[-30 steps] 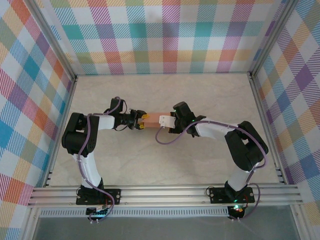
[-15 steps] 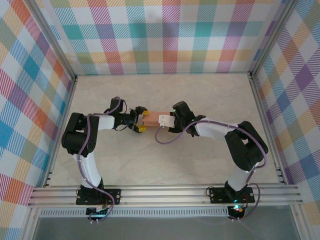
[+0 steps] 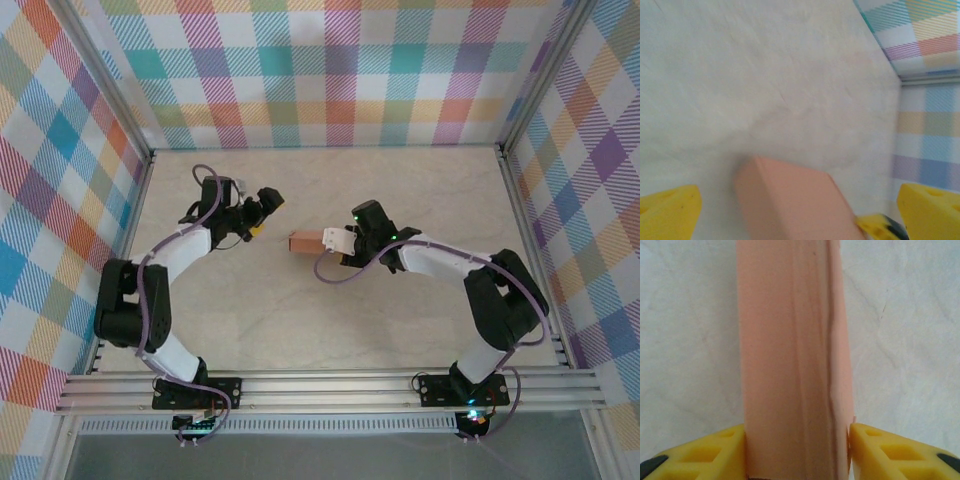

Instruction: Fold the paper box

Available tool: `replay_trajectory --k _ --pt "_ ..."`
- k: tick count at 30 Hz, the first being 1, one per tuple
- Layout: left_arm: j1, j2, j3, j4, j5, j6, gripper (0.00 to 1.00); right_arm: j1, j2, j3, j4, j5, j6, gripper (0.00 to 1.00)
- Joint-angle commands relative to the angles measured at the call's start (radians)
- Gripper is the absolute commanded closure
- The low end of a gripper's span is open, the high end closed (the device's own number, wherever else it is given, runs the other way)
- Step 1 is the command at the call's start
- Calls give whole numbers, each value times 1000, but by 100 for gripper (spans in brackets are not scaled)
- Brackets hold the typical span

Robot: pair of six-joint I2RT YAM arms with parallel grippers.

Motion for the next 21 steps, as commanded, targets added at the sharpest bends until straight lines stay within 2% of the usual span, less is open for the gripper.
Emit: replay_trajectory --k 1,4,10,18,21 --pt "9 -90 -9 61 -187 361 0 -40 -104 16 -150 -124 72 51" --pt "7 -116 -16 90 -151 515 0 -67 -143 7 -187 -163 87 54" --pt "7 -148 -21 46 24 771 0 -123 -182 -9 -215 -220 99 54" --pt "6 -95 -37 -79 511 1145 0 -187 -203 -28 -189 -355 131 54" --pt "-6 -52 -2 -190 566 1285 0 -189 -197 -24 -203 -382 135 54"
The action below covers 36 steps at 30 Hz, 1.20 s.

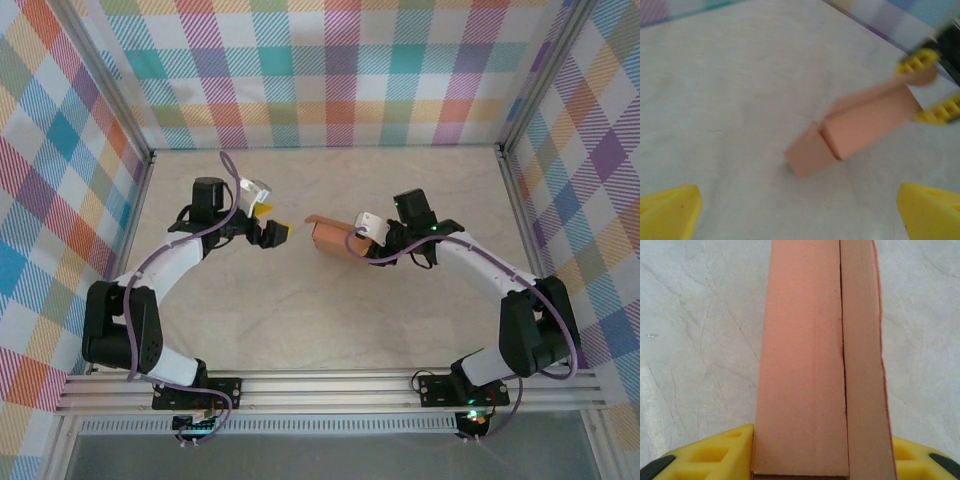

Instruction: Fold the paper box

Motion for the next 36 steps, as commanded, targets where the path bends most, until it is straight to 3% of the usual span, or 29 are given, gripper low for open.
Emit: replay_trajectory --k 1,7,17,26,32,36 --pt "-16 54 44 -161 170 264 0 0 -23 0 -16 -109 25 54" --pt "-82 129 78 -182 98 387 0 2 -24 3 -25 -179 41 55" --pt "-144 239 173 -297 129 542 6 2 -44 9 -68 -261 52 56" --pt "-169 251 198 -378 156 608 40 2 -48 21 -106 -299 48 55" --pt "-172 249 200 -409 167 629 54 2 -42 28 -121 -291 41 54" --pt "-172 242 197 -435 180 647 56 2 -28 29 -127 -279 36 54"
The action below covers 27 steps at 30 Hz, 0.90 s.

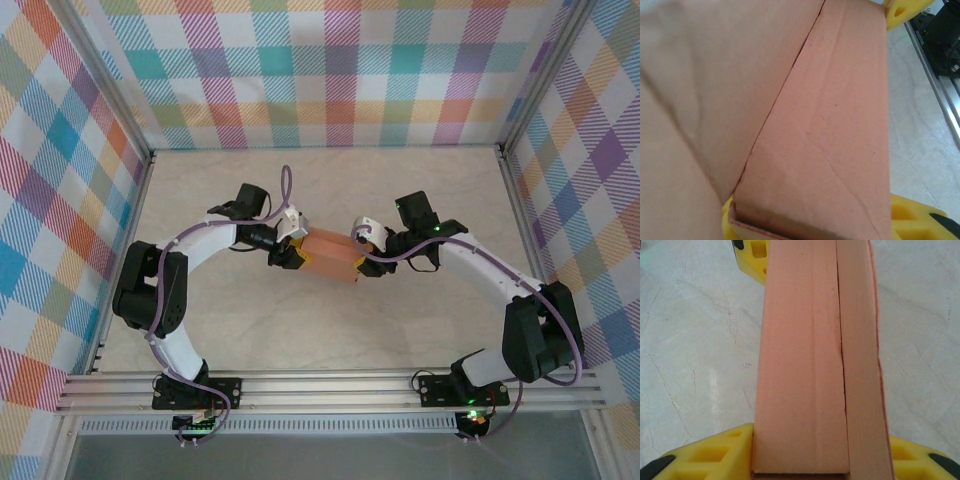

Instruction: Fold the paper box

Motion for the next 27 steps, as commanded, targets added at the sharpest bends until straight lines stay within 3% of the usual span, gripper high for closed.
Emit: replay_trajectory --k 1,3,9,20,22,27 --pt "-4 -11 20 -65 50 30 56 3 7 27 -25 -22 -14 53" --pt "-4 -11 14 -67 52 33 66 2 15 32 -30 -15 -16 53" --pt "-4 -7 14 -64 30 28 70 2 16 34 -28 10 -17 49" --pt "-32 -34 -82 174 -112 -130 72 -7 -12 1 50 28 26 15" --pt "-40 -38 -92 231 -143 -162 72 -20 -33 -10 88 4 70 8" --pt "-75 -67 -147 337 -231 -259 72 -45 -84 -36 224 -56 304 5"
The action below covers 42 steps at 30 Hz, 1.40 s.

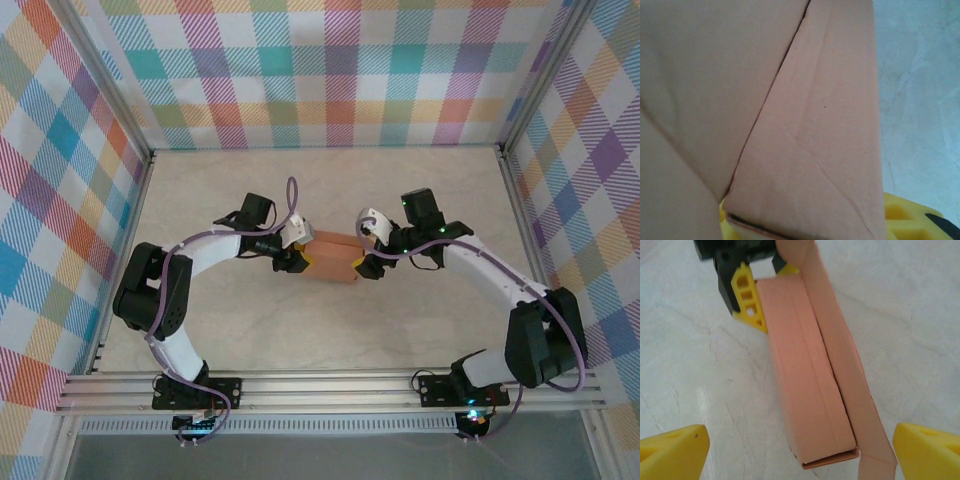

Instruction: Fold the paper box

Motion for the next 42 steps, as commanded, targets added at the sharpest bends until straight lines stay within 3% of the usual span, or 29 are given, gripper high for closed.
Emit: replay_trajectory --k 1,4,13,17,29,33,38,42 --pt "-36 -56 -26 97 -64 -83 72 -14 -46 -19 153 -38 250 4" --pt "-54 -64 -38 108 -89 -110 71 -16 -65 -35 234 214 557 9" --pt "-58 -61 -30 85 -105 -100 71 -21 -67 12 -143 317 615 31" --pt "-59 -60 -24 66 -110 -80 71 -21 -48 13 -145 328 609 45" --pt "-59 -53 -12 29 -115 -57 71 -34 108 136 -142 317 512 47" --pt "-59 -52 -8 20 -113 -53 71 -42 138 166 -175 302 459 63" --pt "-59 -50 -5 15 -115 -52 71 -44 148 169 -190 282 440 72" --pt "-59 -49 -2 11 -113 -49 71 -45 157 181 -201 261 438 89"
